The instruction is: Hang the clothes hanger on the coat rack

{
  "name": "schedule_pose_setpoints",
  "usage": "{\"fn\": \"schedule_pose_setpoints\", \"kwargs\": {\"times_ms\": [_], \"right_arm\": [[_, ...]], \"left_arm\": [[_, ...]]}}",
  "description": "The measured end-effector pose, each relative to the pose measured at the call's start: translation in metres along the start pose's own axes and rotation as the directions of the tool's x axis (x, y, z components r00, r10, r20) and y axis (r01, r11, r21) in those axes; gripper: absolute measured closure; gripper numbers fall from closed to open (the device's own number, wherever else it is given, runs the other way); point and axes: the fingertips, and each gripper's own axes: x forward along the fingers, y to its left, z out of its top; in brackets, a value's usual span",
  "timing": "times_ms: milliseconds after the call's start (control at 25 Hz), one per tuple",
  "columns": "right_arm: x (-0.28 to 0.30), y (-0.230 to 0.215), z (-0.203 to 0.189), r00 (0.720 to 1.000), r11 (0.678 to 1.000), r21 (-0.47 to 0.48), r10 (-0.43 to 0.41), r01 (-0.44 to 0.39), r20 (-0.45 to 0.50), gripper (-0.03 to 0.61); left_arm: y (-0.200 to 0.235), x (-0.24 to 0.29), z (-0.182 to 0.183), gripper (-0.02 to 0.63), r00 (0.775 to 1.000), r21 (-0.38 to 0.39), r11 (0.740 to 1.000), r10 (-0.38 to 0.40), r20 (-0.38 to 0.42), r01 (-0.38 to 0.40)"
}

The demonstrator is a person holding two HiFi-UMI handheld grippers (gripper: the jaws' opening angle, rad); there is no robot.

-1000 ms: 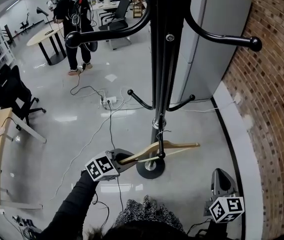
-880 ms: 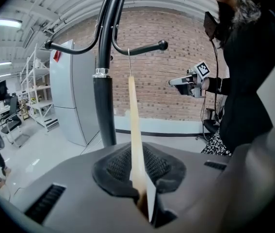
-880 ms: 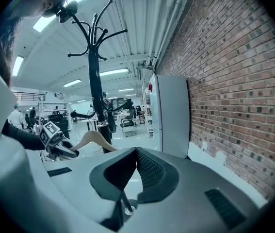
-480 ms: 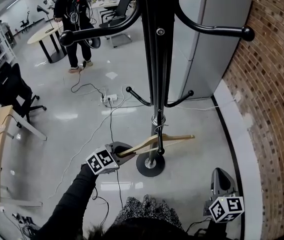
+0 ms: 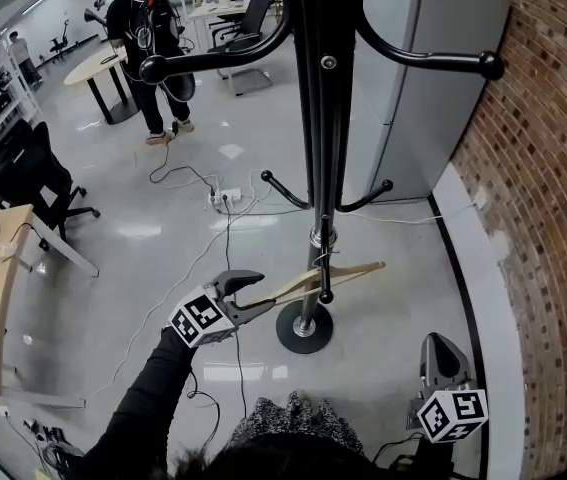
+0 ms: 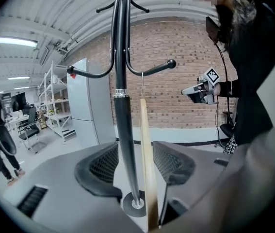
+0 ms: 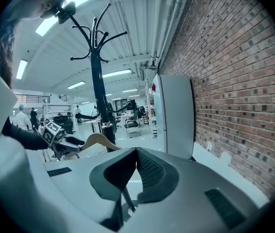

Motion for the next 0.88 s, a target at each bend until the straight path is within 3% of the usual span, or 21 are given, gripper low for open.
{"fn": "schedule_pose_setpoints", "kwargs": {"times_ms": [160, 440, 880], "right_arm": [[-0.004, 0.002, 0.0, 1.0, 1.0, -0.003, 0.014, -0.014, 0.003, 0.569], [0.003, 0.012, 0.011, 0.997, 0.997, -0.037, 0.069, -0.068, 0.023, 0.568], [0.026, 0.075, 0.03, 0.958, 0.951, -0.138, 0.284, -0.276, 0.041, 0.568]], "left_arm": [[0.0, -0.02, 0.02, 0.403, 0.997, -0.014, 0.999, 0.048, 0.062, -0.047], [-0.02, -0.059, 0.08, 0.403, 0.98, 0.054, 0.988, 0.138, 0.144, -0.147], [-0.083, -0.068, 0.103, 0.405, 0.964, 0.003, 0.98, 0.195, 0.181, -0.198]]}}
